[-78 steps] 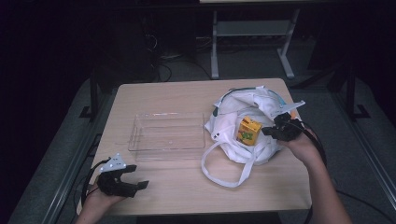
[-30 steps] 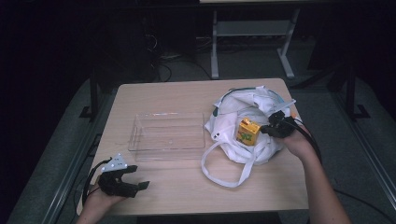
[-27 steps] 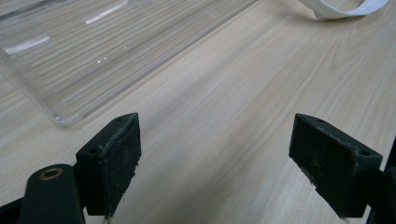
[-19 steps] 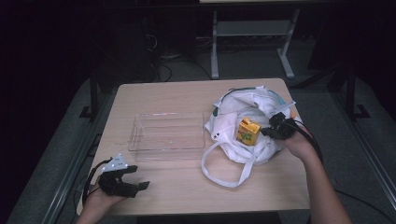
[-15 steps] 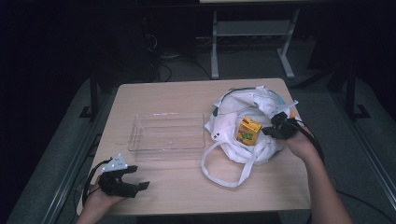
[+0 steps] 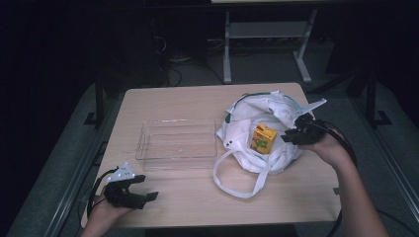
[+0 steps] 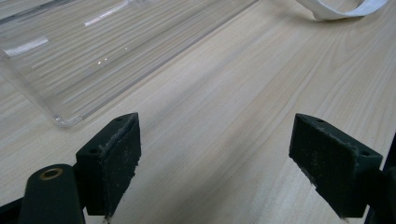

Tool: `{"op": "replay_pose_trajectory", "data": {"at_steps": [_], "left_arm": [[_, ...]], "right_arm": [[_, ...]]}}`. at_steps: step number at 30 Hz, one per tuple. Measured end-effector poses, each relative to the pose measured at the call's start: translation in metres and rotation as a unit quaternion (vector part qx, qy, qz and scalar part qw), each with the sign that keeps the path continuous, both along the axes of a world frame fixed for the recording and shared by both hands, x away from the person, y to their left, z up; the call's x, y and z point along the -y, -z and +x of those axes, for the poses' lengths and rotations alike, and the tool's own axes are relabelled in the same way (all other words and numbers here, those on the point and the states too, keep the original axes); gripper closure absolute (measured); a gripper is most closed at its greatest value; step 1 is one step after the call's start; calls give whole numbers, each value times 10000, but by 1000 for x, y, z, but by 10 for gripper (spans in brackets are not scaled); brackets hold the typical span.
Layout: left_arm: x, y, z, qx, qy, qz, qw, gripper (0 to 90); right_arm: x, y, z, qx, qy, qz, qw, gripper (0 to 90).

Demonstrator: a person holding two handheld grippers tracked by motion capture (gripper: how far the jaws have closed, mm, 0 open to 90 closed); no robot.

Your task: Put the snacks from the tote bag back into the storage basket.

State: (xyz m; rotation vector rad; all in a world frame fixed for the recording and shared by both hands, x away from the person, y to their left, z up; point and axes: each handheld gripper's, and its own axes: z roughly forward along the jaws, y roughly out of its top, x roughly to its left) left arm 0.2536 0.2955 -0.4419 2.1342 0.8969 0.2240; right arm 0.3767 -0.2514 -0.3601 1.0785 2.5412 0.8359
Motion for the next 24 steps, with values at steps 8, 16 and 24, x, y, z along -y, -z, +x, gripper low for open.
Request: {"op": "replay_pose_trajectory", "data": {"at_steps": [8,16,24], "left_arm": [[0,0,0,-12,-11,-26,10000,163],[0,0,1,-11,20,-22,10000,163],[0,0,0,-12,32,-31,10000,163]], "right_arm": [[-9,-13,4,-150,-168,-71,9997,558],[-32,-22,17,-284,-346,-315,9985,427],[-55,-21,31,-483,-376,-535,9967,386]]}}
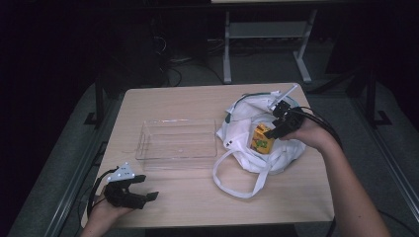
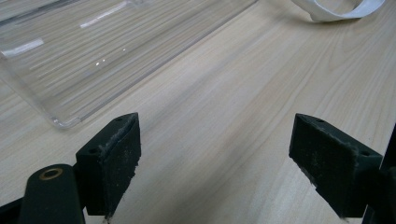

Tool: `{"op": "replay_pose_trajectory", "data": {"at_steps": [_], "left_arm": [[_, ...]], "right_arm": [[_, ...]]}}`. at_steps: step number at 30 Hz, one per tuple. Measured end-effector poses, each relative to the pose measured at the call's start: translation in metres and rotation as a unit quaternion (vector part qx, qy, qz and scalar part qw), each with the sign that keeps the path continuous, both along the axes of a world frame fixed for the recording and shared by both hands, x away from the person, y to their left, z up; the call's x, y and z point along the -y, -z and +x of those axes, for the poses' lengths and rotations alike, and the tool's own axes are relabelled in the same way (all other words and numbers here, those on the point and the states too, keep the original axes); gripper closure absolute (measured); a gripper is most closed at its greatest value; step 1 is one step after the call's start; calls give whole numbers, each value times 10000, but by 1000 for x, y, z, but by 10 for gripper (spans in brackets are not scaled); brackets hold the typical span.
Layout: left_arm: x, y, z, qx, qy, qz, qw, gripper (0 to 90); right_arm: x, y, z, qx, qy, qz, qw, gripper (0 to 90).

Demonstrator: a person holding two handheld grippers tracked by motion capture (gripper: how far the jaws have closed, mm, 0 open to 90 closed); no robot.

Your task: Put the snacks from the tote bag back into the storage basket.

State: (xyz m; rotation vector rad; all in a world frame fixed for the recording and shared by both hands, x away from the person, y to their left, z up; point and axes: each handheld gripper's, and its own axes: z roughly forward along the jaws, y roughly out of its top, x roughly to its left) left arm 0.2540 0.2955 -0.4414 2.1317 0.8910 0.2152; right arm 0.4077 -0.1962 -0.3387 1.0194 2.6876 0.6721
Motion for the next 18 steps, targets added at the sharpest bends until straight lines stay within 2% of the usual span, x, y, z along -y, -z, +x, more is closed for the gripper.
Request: {"op": "replay_pose_trajectory", "data": {"at_steps": [11,18], "left_arm": [[2,0,-1,-15,24,-24,10000,163],[2,0,-1,-16,54,7,10000,163]], "right_arm": [[-19,15,17,-324,-38,-318,9990,364],[-23,25,22,-412,-5,-456,9981,365]]}}
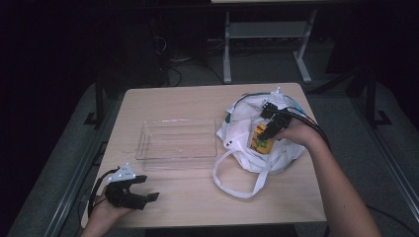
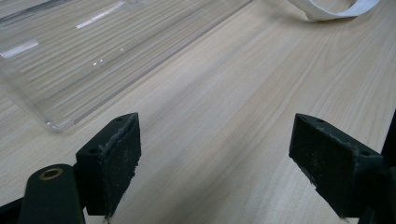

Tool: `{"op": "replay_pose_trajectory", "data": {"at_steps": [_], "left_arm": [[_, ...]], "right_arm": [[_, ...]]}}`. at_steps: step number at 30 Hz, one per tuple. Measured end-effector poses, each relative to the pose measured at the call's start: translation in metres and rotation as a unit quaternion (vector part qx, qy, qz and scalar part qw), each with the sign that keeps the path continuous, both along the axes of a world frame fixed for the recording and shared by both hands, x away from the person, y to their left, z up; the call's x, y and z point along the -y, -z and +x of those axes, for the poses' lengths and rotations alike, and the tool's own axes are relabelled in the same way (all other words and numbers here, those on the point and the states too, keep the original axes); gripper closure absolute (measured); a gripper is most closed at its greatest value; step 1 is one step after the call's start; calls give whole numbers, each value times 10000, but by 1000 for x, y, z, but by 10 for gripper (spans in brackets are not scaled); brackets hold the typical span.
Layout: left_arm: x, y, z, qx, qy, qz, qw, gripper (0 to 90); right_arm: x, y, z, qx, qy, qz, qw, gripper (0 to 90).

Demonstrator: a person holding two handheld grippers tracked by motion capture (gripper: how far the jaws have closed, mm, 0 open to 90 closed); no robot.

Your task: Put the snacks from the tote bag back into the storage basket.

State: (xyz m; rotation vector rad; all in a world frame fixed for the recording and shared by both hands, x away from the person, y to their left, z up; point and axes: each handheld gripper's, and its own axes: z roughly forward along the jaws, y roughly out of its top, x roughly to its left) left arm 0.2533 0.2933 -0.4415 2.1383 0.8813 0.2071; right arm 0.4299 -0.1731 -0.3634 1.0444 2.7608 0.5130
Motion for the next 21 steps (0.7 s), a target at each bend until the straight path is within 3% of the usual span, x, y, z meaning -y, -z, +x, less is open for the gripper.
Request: {"op": "replay_pose_trajectory", "data": {"at_steps": [21], "left_arm": [[0,0,0,-9,3,-12,10000,163]], "right_arm": [[-7,21,7,-282,-23,-270,9992,449]]}}
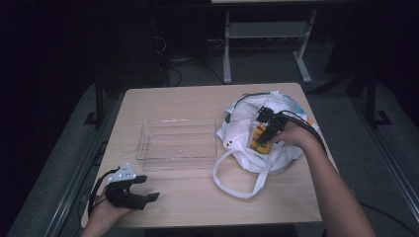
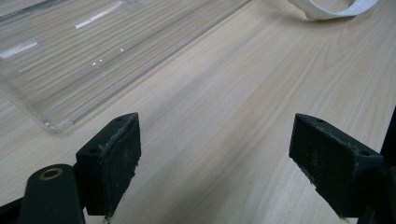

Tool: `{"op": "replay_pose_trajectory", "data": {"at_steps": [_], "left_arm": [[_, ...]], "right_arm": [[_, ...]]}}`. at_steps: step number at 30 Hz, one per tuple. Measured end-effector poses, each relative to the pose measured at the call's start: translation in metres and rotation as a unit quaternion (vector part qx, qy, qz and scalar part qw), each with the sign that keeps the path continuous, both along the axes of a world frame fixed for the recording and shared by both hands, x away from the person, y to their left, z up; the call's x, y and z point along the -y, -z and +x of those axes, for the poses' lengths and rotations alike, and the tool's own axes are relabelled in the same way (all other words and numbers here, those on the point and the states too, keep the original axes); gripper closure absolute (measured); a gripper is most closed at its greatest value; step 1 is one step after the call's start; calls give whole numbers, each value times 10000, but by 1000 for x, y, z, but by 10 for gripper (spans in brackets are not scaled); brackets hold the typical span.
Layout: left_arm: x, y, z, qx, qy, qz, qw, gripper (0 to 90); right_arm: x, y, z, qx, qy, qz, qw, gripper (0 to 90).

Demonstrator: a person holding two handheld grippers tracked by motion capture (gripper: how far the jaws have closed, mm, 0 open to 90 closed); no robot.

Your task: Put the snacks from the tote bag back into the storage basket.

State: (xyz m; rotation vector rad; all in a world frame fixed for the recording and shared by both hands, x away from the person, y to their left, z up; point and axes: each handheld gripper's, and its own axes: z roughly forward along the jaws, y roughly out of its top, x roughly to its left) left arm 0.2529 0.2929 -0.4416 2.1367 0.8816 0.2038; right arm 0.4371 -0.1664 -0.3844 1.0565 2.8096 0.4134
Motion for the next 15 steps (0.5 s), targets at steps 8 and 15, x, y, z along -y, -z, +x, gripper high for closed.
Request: {"op": "replay_pose_trajectory", "data": {"at_steps": [8,15], "left_arm": [[0,0,0,6,5,8,10000,163],[0,0,0,6,3,9,10000,163]], "right_arm": [[1,1,0,-1,-20,-47,10000,489],[1,1,0,-22,-34,-50,10000,501]]}}
